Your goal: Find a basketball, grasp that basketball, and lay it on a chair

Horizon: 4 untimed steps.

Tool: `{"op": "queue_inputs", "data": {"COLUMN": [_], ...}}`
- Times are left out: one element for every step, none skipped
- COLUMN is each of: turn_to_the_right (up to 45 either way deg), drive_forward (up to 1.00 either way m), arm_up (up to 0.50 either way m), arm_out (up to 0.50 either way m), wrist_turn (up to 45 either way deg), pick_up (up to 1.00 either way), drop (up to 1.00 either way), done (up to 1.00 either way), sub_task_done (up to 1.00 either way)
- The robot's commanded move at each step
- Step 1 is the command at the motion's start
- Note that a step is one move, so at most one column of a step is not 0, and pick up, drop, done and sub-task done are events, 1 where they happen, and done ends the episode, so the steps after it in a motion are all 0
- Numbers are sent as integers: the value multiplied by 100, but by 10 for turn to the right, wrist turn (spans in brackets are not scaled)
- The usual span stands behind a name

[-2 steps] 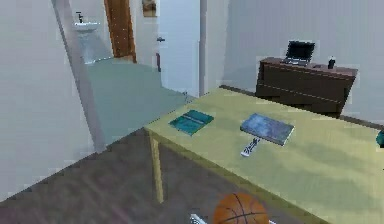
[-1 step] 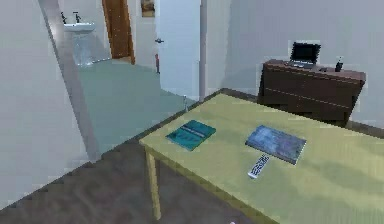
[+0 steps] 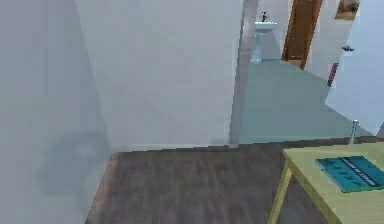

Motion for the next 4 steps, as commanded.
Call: {"op": "queue_inputs", "data": {"turn_to_the_right": [-150,-30,120,0], "drive_forward": [0,0,0,5], "arm_up": [0,0,0,0], "arm_out": [0,0,0,0], "wrist_turn": [0,0,0,0], "pick_up": [0,0,0,0], "drop": [0,0,0,0], "done": [0,0,0,0], "sub_task_done": [0,0,0,0]}}
